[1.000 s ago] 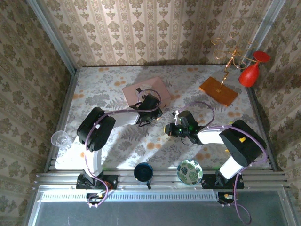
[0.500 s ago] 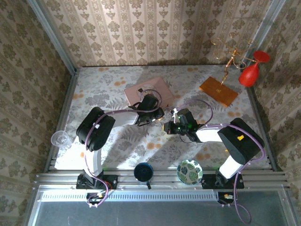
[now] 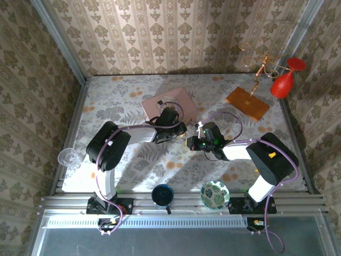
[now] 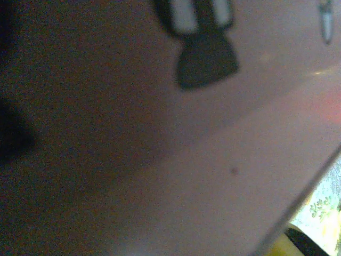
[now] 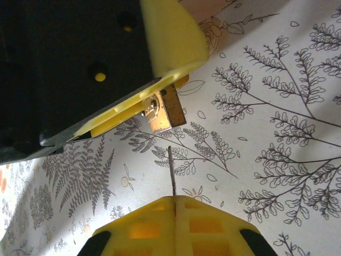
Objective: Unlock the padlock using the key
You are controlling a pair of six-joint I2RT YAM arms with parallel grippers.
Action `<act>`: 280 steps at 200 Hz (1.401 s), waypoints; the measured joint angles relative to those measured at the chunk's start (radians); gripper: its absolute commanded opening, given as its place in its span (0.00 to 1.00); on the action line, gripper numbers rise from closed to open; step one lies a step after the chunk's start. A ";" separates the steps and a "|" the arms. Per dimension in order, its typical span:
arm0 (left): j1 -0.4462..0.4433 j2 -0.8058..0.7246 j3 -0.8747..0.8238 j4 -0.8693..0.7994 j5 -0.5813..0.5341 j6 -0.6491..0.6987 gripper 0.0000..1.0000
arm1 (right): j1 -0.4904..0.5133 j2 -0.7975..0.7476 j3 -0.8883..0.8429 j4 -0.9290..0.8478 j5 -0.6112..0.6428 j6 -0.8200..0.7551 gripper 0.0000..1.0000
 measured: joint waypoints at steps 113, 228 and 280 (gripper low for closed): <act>0.004 0.000 -0.003 0.007 0.012 0.004 0.00 | -0.016 0.006 0.013 0.010 -0.006 0.001 0.00; 0.005 0.000 -0.003 0.013 0.019 0.003 0.00 | -0.015 0.006 -0.007 0.039 -0.016 0.009 0.00; 0.005 0.000 -0.003 0.014 0.022 0.003 0.00 | -0.015 0.044 -0.006 0.098 -0.027 0.029 0.00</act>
